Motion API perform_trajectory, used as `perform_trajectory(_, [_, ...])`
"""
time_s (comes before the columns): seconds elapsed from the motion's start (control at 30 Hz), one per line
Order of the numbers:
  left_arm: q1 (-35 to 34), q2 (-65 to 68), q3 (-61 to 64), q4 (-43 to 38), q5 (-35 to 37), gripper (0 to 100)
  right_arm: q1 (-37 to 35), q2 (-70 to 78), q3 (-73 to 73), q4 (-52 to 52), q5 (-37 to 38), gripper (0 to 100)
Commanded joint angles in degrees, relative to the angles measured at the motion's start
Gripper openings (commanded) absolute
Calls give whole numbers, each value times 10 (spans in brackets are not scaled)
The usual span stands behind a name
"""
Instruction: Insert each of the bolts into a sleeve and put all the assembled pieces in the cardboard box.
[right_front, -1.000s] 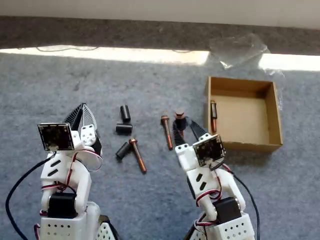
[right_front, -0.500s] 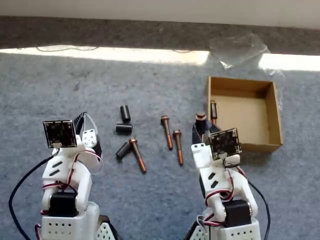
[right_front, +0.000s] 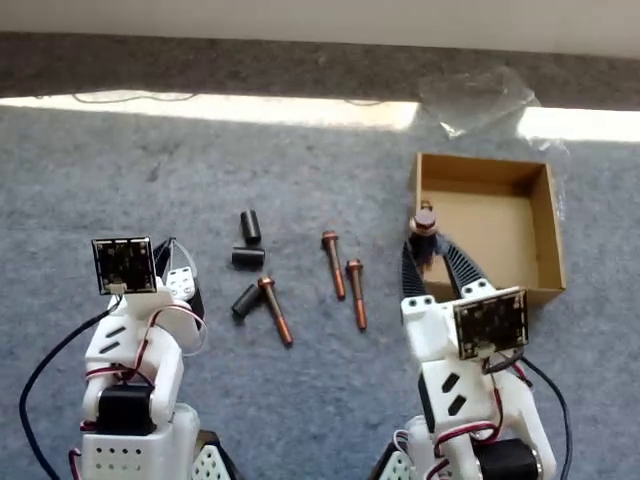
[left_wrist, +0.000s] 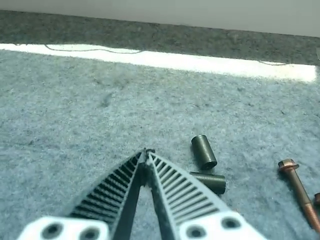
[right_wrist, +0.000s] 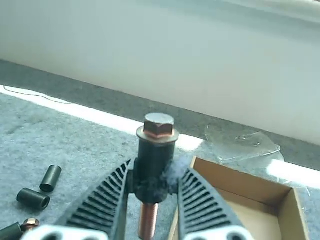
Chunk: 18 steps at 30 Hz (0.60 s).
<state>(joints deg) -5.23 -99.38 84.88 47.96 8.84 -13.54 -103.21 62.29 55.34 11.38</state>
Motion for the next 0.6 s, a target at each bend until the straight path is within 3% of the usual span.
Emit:
perform_trajectory(0.0, [-2, -35, -35, 26, -3, 6, 24, 75, -73, -2, 6, 5])
perform_trajectory(0.27, [-4, -54, -36, 42, -4, 6, 114, 281, -140, -59, 7, 5])
perform_trajectory(0.57, [-4, -54, -30, 40, -4, 6, 144, 527, -176, -115, 8, 5])
